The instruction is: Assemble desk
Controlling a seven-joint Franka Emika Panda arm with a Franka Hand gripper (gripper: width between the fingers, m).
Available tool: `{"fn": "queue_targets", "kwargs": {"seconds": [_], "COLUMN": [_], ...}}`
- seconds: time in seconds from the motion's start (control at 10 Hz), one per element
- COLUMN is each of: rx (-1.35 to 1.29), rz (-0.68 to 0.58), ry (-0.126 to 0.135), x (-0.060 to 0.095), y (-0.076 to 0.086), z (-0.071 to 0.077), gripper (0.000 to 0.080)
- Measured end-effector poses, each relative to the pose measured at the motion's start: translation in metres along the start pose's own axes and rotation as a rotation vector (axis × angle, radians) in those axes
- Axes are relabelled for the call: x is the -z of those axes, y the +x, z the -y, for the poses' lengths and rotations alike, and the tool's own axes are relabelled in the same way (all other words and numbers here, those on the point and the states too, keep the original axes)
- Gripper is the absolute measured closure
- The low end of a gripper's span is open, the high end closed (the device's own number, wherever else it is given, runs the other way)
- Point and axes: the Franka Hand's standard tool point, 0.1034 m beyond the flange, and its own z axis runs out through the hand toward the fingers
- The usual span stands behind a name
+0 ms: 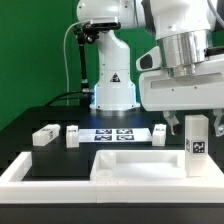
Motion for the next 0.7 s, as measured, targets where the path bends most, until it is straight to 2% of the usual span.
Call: {"fn": "queue_targets", "kwargs": {"seconds": [0.1, 0.2, 0.3, 0.6, 0.7], "rx": [0.123, 0.361, 0.457, 0.398, 0.316], "rz": [0.005, 0.037, 0.037, 0.034, 0.034], "ry": [-0.010, -0.056, -0.047, -0.047, -0.045], "x": [0.0002, 0.0042, 0.0058, 0.0037, 0.0035], "y": [-0.0008, -0.0021, 0.0035, 0.0026, 0.0020], "z": [-0.0006, 0.0015, 0.0071, 0.0059, 0.0063], "gripper": [0.0151, 0.0150, 0.0150, 0.0163, 0.0334]}}
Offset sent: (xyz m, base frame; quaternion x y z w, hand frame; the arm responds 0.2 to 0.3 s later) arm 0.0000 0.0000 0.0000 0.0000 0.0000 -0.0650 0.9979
